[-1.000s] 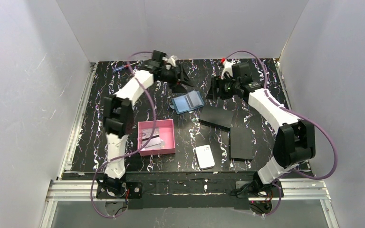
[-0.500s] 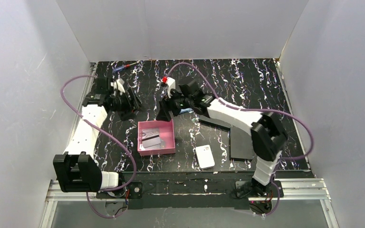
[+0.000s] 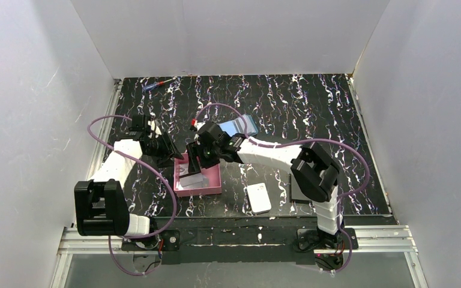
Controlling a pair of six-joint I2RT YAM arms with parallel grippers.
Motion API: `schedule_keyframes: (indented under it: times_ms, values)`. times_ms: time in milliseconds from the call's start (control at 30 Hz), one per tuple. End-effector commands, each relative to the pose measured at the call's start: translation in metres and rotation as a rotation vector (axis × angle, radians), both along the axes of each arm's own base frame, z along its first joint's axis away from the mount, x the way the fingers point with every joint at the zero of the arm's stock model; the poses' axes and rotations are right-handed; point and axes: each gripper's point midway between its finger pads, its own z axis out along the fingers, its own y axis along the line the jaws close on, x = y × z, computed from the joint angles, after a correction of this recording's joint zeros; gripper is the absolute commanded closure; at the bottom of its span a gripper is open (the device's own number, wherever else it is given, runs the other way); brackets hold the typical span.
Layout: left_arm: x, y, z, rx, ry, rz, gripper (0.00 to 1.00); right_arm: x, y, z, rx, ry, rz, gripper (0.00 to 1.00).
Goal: Put the credit cards into the card holder
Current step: Pick up the credit card from the storage box.
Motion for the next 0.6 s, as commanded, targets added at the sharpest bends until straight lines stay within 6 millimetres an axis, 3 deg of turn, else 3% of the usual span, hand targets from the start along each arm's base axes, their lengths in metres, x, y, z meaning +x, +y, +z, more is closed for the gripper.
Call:
schedule_keyframes:
  times_ms: [0,233,433,567]
  values:
    - [-0.005,0.001,-0.013,0.003,0.019,0.006,0.57,0.016,-0.008,-0.007,-0.104,-0.015,-0.129,0.34]
    - [-0.011,0.0,-0.015,-0.003,0.023,0.001,0.59,0.01,-0.007,-0.032,-0.186,0.011,-0.13,0.34]
    - [-0.014,-0.001,-0.017,-0.009,0.028,-0.001,0.59,0.001,0.003,-0.043,-0.19,0.052,-0.082,0.43]
    - [-0.014,-0.002,-0.016,-0.015,0.027,-0.003,0.61,-0.002,0.005,-0.047,-0.192,0.061,-0.07,0.43]
